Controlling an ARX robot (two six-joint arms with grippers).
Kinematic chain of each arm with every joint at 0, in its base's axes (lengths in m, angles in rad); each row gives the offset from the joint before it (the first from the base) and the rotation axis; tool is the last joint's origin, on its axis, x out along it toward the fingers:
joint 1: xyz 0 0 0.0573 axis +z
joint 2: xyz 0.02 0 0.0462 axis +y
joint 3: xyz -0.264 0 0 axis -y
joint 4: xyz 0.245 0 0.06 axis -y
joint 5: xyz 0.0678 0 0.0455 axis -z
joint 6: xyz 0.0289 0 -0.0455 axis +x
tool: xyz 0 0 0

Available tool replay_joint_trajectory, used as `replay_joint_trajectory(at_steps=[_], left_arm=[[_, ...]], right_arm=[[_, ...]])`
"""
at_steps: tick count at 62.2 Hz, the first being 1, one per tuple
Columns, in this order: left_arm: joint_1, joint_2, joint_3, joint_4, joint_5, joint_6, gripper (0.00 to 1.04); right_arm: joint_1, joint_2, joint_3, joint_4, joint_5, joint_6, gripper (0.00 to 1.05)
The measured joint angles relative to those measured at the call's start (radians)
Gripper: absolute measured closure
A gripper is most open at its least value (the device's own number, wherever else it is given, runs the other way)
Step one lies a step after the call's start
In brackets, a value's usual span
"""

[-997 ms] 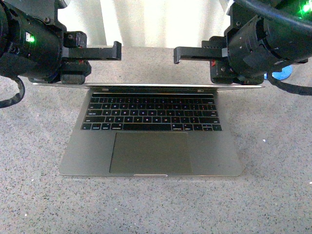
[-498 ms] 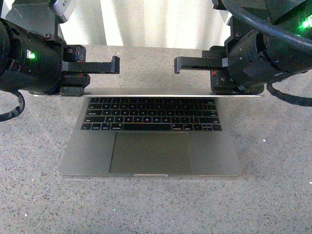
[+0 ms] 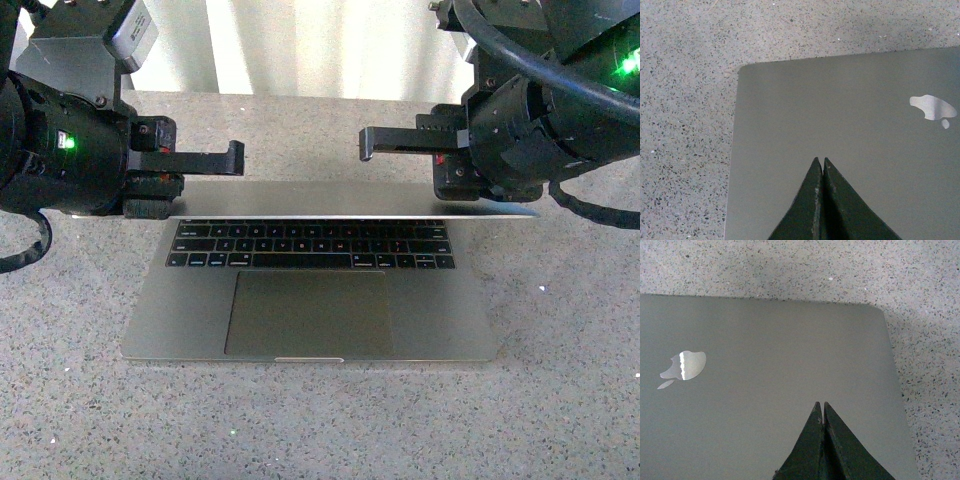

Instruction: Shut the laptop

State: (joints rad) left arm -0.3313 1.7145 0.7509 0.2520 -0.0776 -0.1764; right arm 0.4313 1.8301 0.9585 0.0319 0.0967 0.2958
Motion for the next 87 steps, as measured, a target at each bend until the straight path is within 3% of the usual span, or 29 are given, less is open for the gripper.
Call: replay_joint_trajectory(at_steps=[87], left_arm=[[0.002,0.068,-0.048,0.063,0.011,-0.028,1.01]], right_arm=[[0.009,0.023,-0.121,0.088,-0.02,0.042,1.04]])
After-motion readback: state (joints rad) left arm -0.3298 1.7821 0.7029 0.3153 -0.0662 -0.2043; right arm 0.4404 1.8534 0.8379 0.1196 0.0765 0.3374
